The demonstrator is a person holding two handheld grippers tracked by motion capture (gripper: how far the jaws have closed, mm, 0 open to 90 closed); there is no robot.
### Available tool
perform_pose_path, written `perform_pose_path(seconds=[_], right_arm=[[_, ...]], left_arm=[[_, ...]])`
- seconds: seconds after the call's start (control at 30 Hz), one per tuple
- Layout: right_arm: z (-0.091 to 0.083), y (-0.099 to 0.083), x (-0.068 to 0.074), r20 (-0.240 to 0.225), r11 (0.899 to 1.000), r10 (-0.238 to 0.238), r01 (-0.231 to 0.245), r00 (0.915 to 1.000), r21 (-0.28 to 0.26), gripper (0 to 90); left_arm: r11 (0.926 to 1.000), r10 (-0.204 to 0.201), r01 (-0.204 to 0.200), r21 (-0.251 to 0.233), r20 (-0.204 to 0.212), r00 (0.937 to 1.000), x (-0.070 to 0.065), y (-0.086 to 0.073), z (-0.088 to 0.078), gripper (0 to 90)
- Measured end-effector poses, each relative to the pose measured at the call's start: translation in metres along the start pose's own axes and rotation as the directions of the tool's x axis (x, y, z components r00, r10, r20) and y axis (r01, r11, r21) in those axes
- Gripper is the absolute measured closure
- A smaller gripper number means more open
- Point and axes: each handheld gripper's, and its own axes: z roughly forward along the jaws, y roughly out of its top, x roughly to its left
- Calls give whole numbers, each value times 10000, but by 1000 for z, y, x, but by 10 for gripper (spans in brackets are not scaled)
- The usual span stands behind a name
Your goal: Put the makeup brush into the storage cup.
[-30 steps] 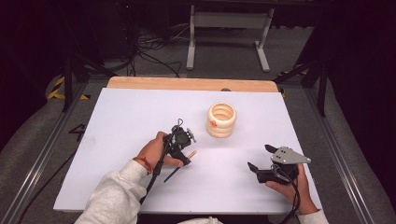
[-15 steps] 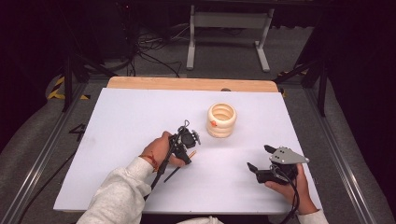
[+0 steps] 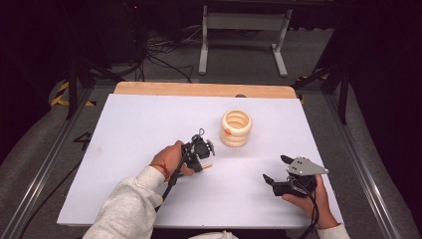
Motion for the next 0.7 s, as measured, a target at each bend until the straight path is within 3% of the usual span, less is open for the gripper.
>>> perform_pose_path(seconds=[0.33,0.53,0.7], right_arm=[[-1,0,-2,62,10000,80,-79,9999,-31,129],[-1,0,-3,182,9998,190,-190,9997,18,129],[-1,-1,-3,246,9997,243,-243,9994,26,129]], left_arm=[[9990,427,-423,108,-354,9985,-6,1,-1,837],[9966,591,-617,-544,-486,9971,-6,-2,-9,837],[9919,362,-428,-1198,-569,9977,-7,-9,-18,837]])
